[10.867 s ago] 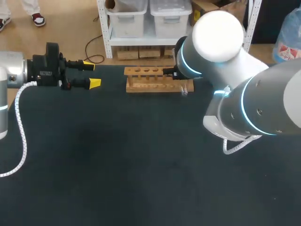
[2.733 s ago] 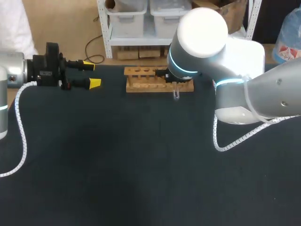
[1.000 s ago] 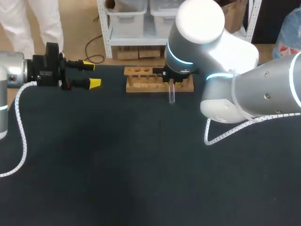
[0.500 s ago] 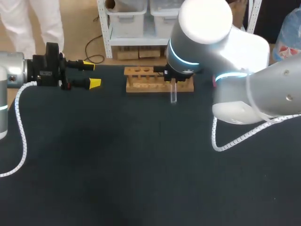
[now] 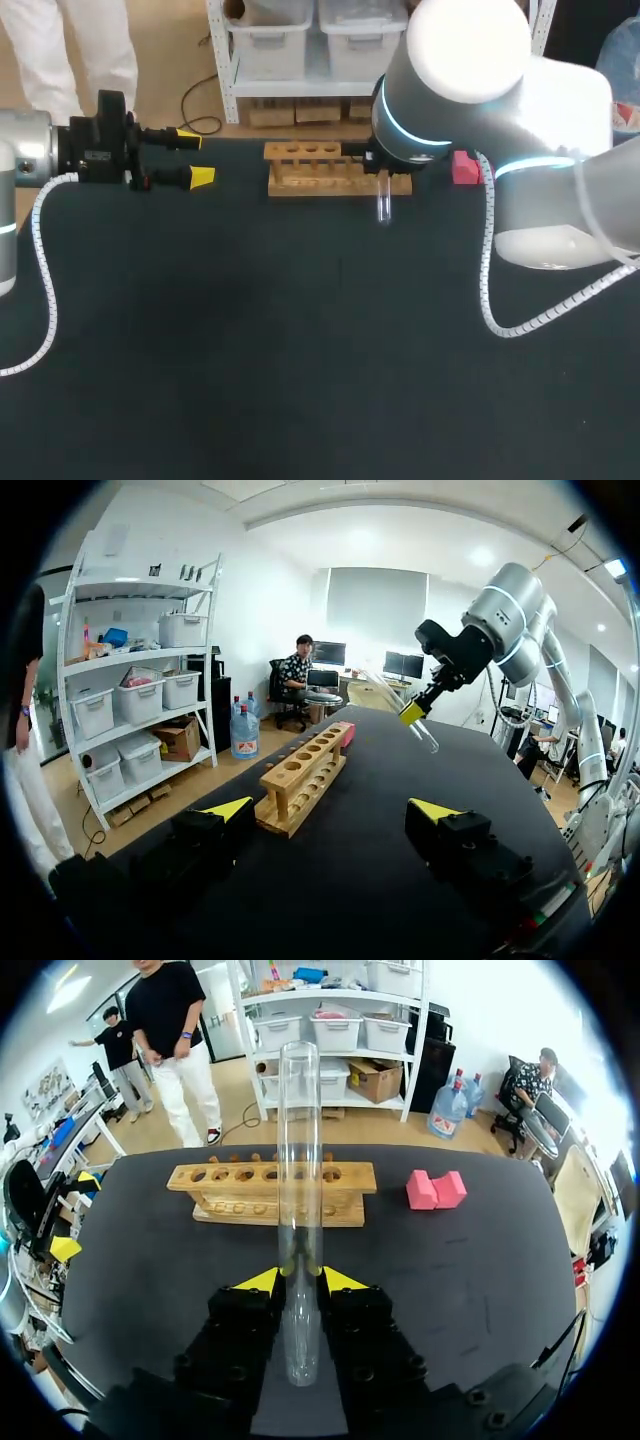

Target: Grasp the test tube, adjust it, and insert it.

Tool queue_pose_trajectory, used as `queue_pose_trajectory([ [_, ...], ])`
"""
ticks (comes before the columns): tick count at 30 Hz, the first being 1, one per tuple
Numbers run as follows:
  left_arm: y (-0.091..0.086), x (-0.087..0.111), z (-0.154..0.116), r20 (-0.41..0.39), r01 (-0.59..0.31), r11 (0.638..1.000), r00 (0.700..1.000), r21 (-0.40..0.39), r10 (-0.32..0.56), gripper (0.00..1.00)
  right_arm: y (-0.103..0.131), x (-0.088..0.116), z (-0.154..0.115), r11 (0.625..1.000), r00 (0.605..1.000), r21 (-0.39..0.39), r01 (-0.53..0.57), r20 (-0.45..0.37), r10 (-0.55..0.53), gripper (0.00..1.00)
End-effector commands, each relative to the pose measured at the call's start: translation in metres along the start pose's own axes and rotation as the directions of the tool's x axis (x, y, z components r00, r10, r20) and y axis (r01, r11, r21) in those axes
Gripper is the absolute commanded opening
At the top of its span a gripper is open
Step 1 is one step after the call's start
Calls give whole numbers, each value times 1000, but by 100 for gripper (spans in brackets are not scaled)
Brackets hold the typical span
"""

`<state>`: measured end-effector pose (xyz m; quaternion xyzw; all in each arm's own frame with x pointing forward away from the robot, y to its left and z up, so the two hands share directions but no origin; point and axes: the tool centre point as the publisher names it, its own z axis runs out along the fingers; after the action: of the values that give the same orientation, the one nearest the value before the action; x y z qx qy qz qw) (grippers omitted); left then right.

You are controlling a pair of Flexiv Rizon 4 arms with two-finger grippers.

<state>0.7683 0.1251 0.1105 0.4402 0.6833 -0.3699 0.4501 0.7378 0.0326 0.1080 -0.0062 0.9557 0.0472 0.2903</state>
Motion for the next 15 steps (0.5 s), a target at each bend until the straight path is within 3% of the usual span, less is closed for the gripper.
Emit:
queue_pose_trajectory([
  [1,0,1,0,5,-3,1000,1000,-2,3,100,-4,4,-5,1000,1000,-4,-6,23,6,0],
  [15,0,1,0,5,-3,1000,1000,-2,3,100,-4,4,-7,1000,999,-11,-11,31,11,0],
])
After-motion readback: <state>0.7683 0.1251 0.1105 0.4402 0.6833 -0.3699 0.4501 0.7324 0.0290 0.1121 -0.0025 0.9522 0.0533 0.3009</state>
